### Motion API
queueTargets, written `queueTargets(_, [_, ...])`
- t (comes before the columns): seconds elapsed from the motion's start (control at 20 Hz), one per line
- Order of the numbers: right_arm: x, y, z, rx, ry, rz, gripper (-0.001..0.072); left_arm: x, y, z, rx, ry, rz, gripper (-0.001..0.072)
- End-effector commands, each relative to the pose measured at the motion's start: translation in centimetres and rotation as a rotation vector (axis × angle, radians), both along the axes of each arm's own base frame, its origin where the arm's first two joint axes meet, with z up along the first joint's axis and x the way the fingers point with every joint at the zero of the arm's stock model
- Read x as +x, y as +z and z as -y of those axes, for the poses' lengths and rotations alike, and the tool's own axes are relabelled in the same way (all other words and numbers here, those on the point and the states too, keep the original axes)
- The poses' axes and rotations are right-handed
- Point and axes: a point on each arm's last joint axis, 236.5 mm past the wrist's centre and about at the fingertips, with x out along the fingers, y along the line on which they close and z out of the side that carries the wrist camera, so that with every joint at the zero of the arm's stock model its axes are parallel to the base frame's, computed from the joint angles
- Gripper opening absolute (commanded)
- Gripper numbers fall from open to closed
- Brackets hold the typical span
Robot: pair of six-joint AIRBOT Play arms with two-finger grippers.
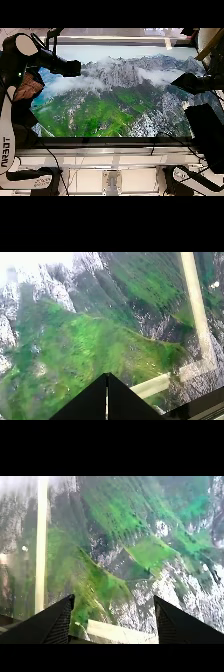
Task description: Fold the clothes and pants, and hang the long-sleeved shirts on hangers.
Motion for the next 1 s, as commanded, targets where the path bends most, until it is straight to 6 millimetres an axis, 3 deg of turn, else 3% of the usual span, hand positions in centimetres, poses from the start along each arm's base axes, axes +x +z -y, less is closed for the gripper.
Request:
queueTargets(0.0, [-0.6,-0.2,-0.2,0.000,0.016,-0.023,0.0549,0.0,0.0,0.0,0.001,-0.001,0.000,0.0023])
queueTargets(0.7, [-1.2,-1.5,1.4,-0.087,0.018,-0.055,0.0548,0.7,-0.3,-0.1,0.005,0.008,0.013,0.0023])
queueTargets(0.85, [-1.1,-1.7,1.8,-0.114,0.021,-0.049,0.0549,1.8,-2.7,-5.5,0.225,0.075,0.005,0.0024])
queueTargets(0.95, [-0.9,-1.6,1.9,-0.117,0.016,-0.043,0.0548,1.5,-3.7,-11.8,0.453,0.153,-0.032,0.0025])
